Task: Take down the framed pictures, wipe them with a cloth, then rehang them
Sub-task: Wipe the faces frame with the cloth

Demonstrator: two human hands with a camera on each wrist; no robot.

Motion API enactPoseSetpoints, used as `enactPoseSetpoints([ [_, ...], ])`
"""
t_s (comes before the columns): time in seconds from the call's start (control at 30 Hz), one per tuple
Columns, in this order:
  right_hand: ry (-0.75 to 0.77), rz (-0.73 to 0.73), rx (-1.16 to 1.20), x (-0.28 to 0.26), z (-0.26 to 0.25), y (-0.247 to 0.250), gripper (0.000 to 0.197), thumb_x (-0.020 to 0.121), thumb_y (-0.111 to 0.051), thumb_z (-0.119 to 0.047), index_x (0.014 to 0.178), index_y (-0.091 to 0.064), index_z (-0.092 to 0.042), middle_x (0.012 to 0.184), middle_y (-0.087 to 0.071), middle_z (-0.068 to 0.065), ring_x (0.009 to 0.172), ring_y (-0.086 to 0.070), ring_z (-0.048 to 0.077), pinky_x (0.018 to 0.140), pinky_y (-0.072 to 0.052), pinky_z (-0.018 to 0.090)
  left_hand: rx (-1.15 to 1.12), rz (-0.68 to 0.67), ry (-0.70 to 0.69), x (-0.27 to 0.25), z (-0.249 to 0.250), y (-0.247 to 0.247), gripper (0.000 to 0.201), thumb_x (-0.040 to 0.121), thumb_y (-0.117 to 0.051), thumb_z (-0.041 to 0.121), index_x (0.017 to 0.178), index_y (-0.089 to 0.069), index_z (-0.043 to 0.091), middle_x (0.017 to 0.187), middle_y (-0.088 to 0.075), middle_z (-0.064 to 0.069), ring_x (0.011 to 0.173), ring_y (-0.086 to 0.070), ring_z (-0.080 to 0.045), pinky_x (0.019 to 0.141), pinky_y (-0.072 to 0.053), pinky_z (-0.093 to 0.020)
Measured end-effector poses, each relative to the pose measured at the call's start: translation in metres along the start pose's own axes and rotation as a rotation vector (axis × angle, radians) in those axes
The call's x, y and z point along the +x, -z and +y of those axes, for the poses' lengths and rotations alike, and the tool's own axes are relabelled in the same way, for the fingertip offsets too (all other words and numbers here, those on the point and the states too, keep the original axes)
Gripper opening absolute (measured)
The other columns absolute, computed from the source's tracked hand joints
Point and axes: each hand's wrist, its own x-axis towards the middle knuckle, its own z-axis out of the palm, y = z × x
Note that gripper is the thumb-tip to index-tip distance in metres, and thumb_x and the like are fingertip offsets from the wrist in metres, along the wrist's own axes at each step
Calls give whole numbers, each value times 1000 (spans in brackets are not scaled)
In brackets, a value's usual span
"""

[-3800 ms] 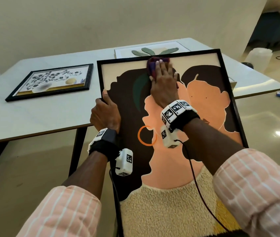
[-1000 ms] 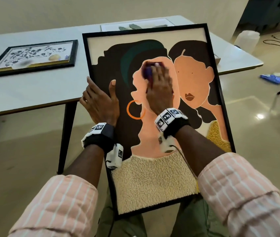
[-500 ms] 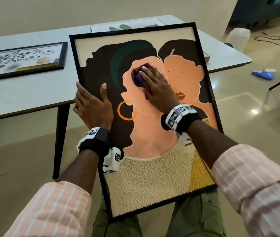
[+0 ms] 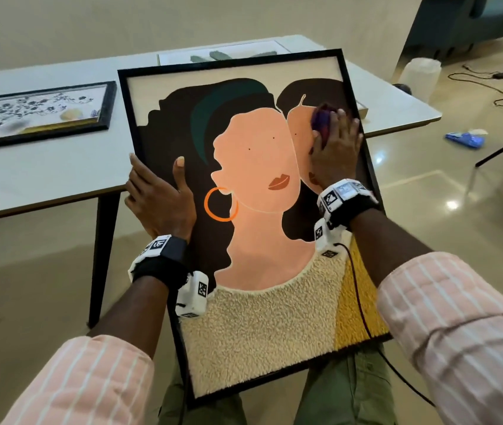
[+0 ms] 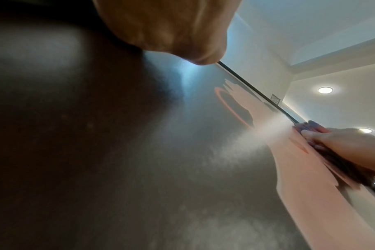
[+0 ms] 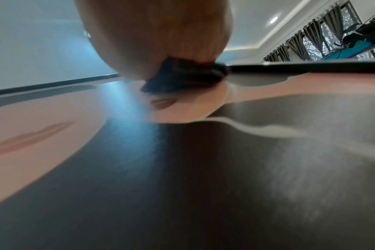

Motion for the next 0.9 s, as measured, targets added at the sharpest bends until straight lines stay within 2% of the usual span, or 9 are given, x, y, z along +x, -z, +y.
enactPoseSetpoints([
  [0.1,-261,99,13,-18,-24,-6,58,100,-37,-36,152,-29,-11,160,-24,10,148,-12,38,120,-8,50,-73,10,17,0,1,1,81,95,-17,68,149,-28,9,141,-47,-10,128,-44,-28,99,-37,-41],
  [0.17,-269,88,40,-36,-44,-10,58,101,-37,-33,153,-26,-10,161,-21,11,148,-9,39,120,-8,50,-119,19,23,-1,1,1,76,97,-18,64,147,-31,9,140,-48,-10,127,-44,-28,99,-38,-40],
  [0.3,284,-45,81,-78,-67,-24,55,101,-41,-27,152,-28,-10,160,-25,11,148,-12,39,121,-11,52,-178,19,18,1,1,3,72,98,-20,60,146,-33,8,140,-49,-11,128,-44,-28,101,-38,-39],
  [0.43,69,-44,78,-94,-104,-33,56,99,-42,-25,151,-30,-9,159,-26,12,147,-13,41,119,-14,55,-275,-5,22,0,-5,6,68,100,-22,55,147,-32,8,144,-46,-11,132,-40,-26,105,-37,-39],
  [0.47,122,-56,83,-101,-119,-34,56,99,-42,-25,150,-32,-7,158,-27,14,147,-14,43,118,-15,56,-306,-9,25,-1,-4,5,65,101,-22,53,147,-33,8,144,-46,-11,133,-39,-26,106,-35,-38],
  [0.6,702,-187,70,-131,-136,-45,54,101,-41,-29,150,-34,-7,160,-23,12,149,-10,35,119,-14,55,-431,0,44,2,-11,4,58,103,-20,44,147,-38,11,144,-49,-10,134,-41,-24,108,-33,-32],
  [0.73,276,-122,113,-135,-156,-48,56,101,-36,-32,151,-29,-7,162,-16,13,150,-6,32,121,-7,50,-564,11,25,-6,-22,7,59,102,-16,39,146,-42,9,147,-46,-8,138,-39,-20,115,-29,-30],
  [0.77,273,-145,109,-140,-167,-48,58,100,-36,-32,152,-26,-7,162,-15,13,150,-5,33,121,-6,50,-571,20,25,-7,-23,9,58,102,-16,38,146,-42,9,148,-46,-8,139,-39,-20,115,-29,-30],
  [0.9,830,-296,69,-157,-168,-47,63,97,-41,-26,154,-23,-10,163,-15,9,151,-5,31,121,-10,48,-572,-54,4,-7,-27,10,60,101,-16,41,149,-37,11,150,-43,-8,140,-37,-20,115,-27,-30],
])
